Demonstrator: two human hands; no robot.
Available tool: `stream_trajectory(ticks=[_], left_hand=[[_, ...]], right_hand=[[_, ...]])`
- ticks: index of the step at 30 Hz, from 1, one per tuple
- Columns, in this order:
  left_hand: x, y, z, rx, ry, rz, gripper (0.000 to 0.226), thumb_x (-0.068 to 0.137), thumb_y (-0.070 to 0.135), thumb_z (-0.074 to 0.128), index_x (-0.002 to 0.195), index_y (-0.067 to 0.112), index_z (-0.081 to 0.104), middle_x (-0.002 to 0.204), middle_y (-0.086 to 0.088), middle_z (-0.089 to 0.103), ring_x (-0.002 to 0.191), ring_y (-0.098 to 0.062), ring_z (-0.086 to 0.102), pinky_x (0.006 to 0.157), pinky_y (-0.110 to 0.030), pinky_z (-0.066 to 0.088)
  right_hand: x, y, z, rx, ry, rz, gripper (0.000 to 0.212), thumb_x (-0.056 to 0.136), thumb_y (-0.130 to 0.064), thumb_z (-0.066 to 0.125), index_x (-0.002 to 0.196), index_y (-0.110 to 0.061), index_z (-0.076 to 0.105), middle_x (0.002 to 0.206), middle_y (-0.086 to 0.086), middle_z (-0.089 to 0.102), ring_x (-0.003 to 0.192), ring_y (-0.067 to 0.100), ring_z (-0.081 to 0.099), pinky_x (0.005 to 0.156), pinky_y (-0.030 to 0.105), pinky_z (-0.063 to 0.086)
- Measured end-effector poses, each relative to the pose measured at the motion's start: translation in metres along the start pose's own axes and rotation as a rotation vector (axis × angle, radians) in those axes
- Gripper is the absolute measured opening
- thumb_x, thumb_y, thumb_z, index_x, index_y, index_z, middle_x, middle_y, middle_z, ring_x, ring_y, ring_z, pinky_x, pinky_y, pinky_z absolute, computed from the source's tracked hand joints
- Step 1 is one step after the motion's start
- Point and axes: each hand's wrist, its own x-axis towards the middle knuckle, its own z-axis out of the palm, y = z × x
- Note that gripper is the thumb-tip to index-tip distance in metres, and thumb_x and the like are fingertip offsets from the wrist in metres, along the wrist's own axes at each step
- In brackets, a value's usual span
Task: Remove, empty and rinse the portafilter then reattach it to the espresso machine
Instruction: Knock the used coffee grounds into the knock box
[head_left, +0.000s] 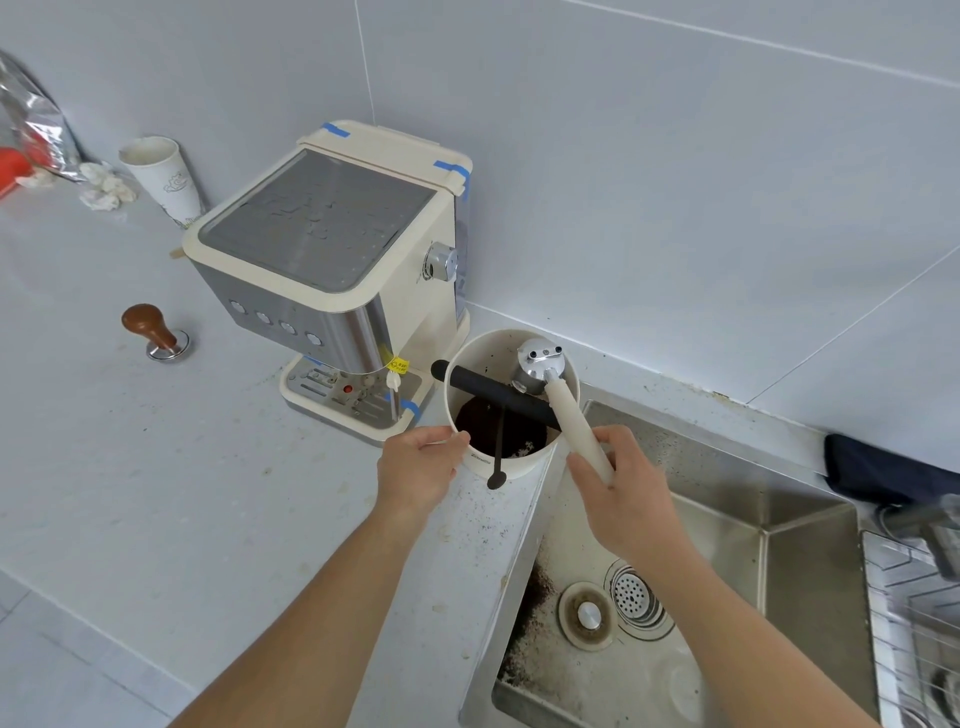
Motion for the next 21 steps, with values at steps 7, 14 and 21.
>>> stream_trajectory(ticks=[7, 14, 21], left_hand=[[-0.007, 0.004, 0.002, 0.002, -0.007, 0.019, 0.022, 0.086, 0.028, 0.073, 0.106, 0.02, 0.071, 0.095, 0.003, 0.072, 0.085, -0.013, 0.071, 0.08, -0.032, 0.059], [-0.025, 0.019, -0.013, -0.006, -0.065, 0.043, 0.008, 0.087, 0.027, 0.069, 0.095, 0.027, 0.069, 0.1, 0.004, 0.071, 0.088, -0.009, 0.069, 0.069, -0.022, 0.056], [-0.062, 0.038, -0.018, 0.035, -0.152, 0.196, 0.009, 0.081, 0.034, 0.068, 0.086, 0.032, 0.075, 0.085, 0.009, 0.074, 0.086, -0.008, 0.07, 0.075, -0.025, 0.057]], right_hand=[[-0.006, -0.005, -0.009, 0.517, -0.077, 0.208, 0.015, 0.099, -0.026, 0.057, 0.112, -0.019, 0.059, 0.067, 0.0, 0.062, 0.049, 0.015, 0.052, 0.044, 0.028, 0.044], [-0.01, -0.009, -0.028, 1.201, -0.305, 0.444, 0.038, 0.09, -0.032, 0.067, 0.116, -0.007, 0.056, 0.071, 0.008, 0.061, 0.049, 0.015, 0.051, 0.038, 0.023, 0.042], [-0.027, 0.002, -0.044, 1.471, -0.436, 0.461, 0.041, 0.079, -0.027, 0.071, 0.112, -0.005, 0.062, 0.071, 0.006, 0.06, 0.047, 0.011, 0.05, 0.036, 0.019, 0.043]])
